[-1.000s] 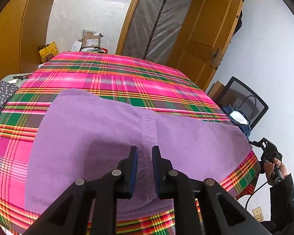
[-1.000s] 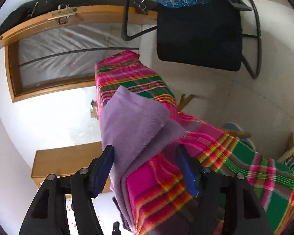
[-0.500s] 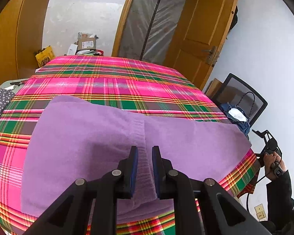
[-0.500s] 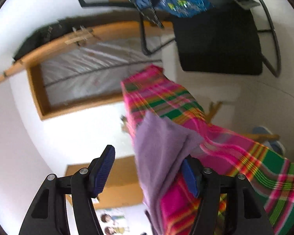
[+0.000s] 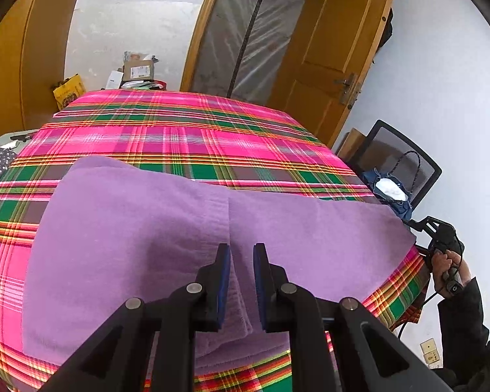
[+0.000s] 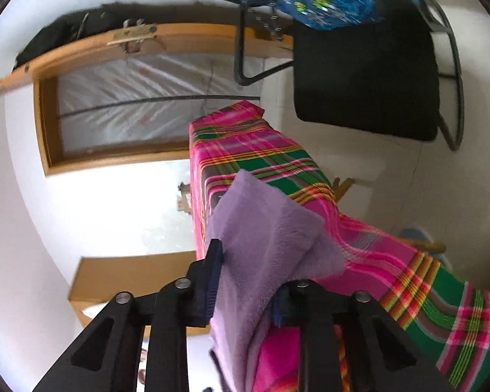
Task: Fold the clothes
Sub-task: 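Grasp the sweater edge with the right gripper and lift it up, then fold the lifted sweater edge over toward the left gripper and lay it down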
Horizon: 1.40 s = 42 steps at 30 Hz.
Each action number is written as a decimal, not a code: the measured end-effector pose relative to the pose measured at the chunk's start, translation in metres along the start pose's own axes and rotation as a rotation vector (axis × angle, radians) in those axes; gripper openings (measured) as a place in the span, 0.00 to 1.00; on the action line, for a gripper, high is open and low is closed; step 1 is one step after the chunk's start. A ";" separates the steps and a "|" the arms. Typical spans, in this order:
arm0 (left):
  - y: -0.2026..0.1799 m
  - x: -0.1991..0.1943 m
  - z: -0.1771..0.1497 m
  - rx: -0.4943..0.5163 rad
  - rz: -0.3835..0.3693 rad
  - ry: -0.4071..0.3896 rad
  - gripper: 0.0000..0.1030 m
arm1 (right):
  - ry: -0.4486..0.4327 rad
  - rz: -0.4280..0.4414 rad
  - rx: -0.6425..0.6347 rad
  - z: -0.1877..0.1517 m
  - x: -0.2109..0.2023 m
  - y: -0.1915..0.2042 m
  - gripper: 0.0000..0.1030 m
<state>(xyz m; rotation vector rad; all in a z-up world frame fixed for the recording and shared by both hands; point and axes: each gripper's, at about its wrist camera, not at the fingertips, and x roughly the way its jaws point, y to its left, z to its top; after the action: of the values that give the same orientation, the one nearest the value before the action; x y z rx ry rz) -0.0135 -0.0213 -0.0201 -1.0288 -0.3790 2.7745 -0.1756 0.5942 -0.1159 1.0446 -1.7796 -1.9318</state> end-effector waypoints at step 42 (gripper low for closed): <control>0.021 -0.035 -0.023 -0.056 -0.075 -0.083 0.13 | 0.403 0.051 -0.740 -0.213 0.131 0.197 0.09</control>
<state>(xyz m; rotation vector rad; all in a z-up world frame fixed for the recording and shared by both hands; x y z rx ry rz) 0.0267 -0.0454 -0.0207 -0.8941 -0.4986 2.7603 -0.1665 0.3171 0.0412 0.9888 -0.7627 -1.9213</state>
